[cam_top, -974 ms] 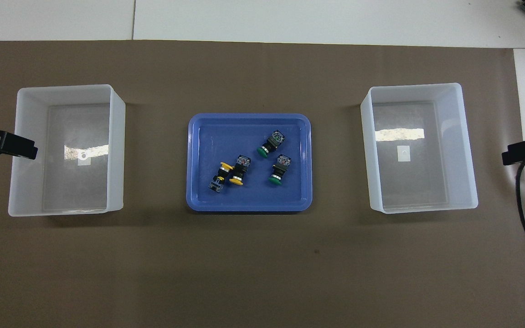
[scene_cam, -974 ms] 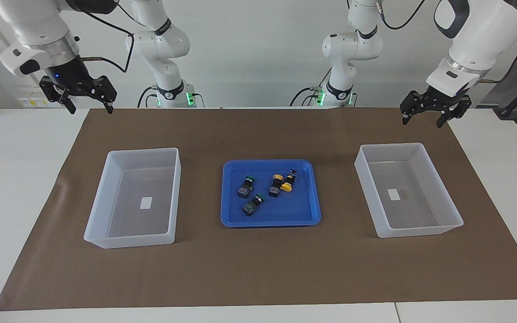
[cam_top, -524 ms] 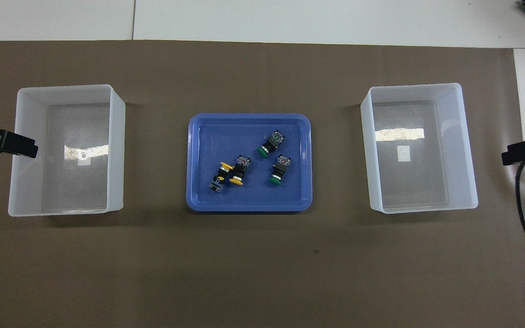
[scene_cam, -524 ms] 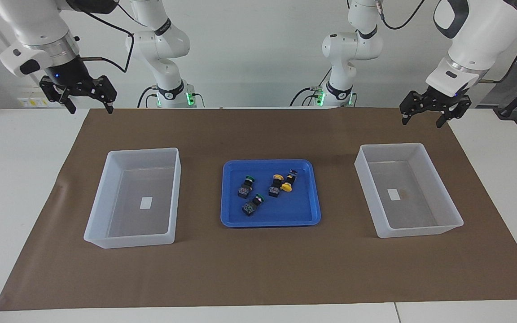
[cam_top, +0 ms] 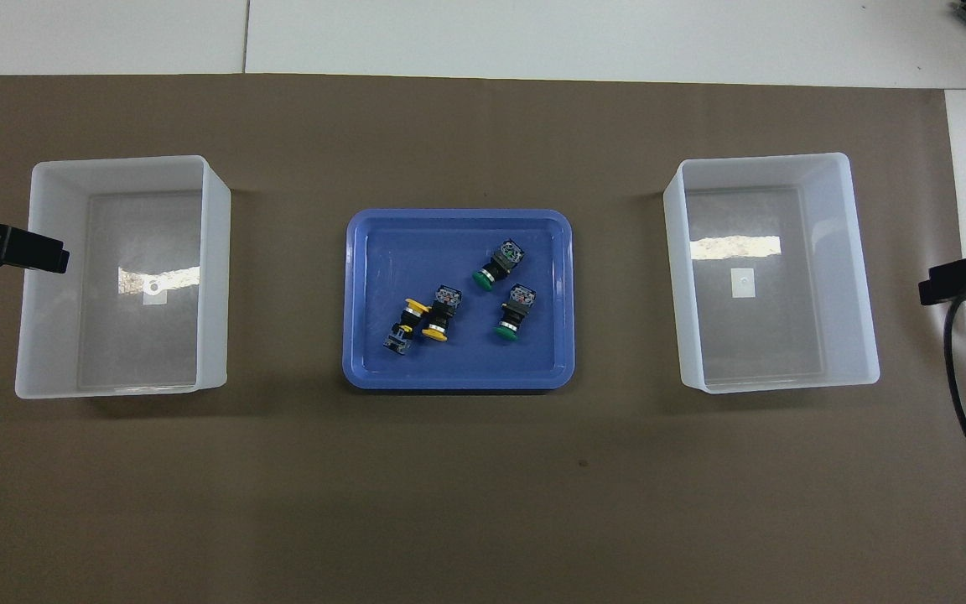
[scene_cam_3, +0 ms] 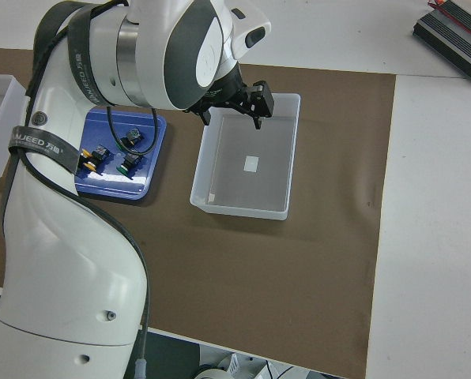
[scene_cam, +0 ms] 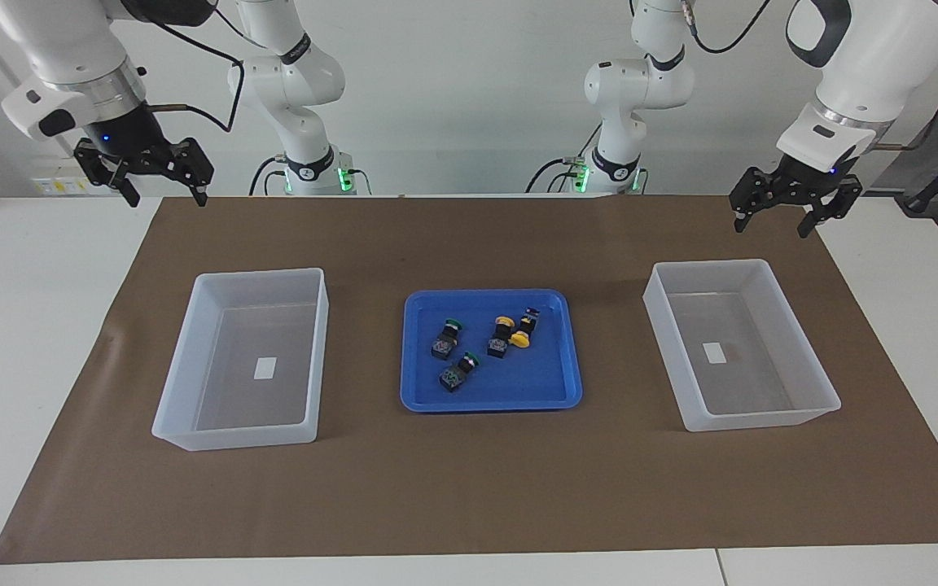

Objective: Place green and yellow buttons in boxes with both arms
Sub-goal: 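Reach both grippers over the buttons in the blue tray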

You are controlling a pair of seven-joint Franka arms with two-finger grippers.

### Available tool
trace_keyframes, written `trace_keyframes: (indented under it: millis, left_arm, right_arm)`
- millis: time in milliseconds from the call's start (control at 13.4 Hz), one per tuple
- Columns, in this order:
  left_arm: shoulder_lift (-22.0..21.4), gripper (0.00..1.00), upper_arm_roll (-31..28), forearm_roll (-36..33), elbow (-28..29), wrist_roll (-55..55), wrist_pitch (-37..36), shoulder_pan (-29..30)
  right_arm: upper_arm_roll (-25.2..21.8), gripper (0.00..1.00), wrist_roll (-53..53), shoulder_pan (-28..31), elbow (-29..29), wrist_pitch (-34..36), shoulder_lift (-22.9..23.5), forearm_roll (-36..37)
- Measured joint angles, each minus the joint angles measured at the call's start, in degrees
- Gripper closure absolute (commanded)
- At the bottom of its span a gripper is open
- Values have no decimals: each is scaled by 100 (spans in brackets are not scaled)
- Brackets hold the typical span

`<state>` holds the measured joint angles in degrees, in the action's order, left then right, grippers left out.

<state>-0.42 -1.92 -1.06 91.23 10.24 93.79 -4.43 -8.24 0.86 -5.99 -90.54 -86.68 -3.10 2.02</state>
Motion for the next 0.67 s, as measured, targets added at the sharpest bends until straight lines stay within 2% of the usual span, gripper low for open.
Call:
trace_keyframes:
  millis: [225, 524, 674]
  left_arm:
    - [0, 0, 14, 0, 17, -22, 46, -247]
    - [-9, 0, 26, 1, 165, -209, 401, -733]
    - [-30, 0, 38, 1, 428, -435, 726, -1047]
  right_arm:
    - [29, 0, -1069, -608, -195, -296, 3, -15]
    - [83, 0, -2522, -1583, -901, -1353, 97, -86]
    - [94, 0, -3078, -1978, -1104, -1837, 363, -328]
